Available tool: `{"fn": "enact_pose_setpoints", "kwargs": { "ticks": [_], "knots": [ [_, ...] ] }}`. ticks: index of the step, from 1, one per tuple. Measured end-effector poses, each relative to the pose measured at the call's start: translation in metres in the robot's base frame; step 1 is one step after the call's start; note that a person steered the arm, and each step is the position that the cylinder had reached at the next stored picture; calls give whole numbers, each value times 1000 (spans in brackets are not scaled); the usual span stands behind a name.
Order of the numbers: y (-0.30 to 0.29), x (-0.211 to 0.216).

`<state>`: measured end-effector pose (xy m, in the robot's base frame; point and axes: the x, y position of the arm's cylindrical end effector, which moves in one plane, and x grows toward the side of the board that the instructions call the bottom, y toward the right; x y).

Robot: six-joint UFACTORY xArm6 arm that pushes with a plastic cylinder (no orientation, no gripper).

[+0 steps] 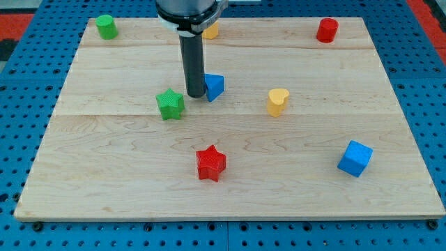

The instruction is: Move the green star towards the bottom left

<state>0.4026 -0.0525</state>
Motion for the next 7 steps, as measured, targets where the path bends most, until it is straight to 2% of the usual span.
{"fn": "enact_pose_setpoints", "kwargs": {
  "ticks": [2, 4, 5, 6, 7],
  "knots": [
    [-105, 4],
    [-31, 1],
    [-41, 24],
    [-90, 54],
    [-124, 54]
  ]
}}
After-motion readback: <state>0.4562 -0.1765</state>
